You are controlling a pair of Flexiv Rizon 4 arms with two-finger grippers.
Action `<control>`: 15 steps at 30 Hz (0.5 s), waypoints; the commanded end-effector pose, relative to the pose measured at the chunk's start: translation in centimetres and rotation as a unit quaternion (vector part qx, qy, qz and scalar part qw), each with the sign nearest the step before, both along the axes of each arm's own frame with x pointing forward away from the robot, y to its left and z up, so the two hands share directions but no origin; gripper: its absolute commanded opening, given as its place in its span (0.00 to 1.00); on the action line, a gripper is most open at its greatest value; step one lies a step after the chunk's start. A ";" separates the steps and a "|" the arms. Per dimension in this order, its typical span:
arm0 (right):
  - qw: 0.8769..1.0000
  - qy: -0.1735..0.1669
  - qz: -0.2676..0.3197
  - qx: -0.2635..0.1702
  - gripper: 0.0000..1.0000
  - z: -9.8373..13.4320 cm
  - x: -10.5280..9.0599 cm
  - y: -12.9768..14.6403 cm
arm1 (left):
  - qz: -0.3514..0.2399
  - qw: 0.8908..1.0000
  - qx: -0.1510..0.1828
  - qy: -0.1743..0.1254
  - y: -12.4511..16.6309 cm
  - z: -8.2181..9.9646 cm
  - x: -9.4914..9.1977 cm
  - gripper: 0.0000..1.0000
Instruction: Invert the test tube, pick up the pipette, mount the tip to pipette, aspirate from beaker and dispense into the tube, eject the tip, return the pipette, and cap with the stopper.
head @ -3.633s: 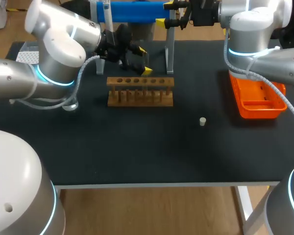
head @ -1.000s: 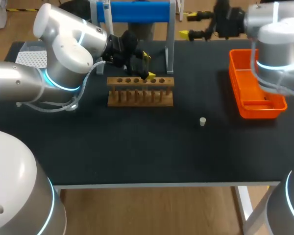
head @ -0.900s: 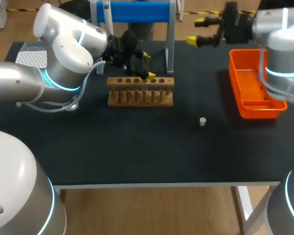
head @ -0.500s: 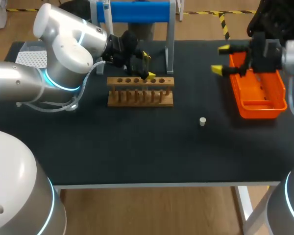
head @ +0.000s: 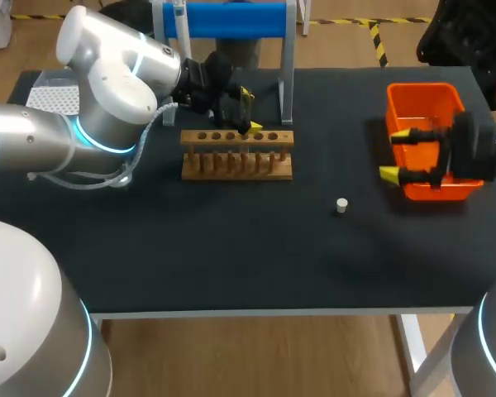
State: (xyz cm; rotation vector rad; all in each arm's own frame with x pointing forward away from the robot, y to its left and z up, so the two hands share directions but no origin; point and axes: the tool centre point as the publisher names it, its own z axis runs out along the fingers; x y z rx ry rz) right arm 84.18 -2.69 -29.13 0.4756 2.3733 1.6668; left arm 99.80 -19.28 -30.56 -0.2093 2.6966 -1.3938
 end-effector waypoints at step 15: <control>1.000 0.010 0.000 -0.020 1.00 -6.8 -3.6 2.7 | -0.002 1.000 0.000 0.001 0.0 -0.1 0.2 1.00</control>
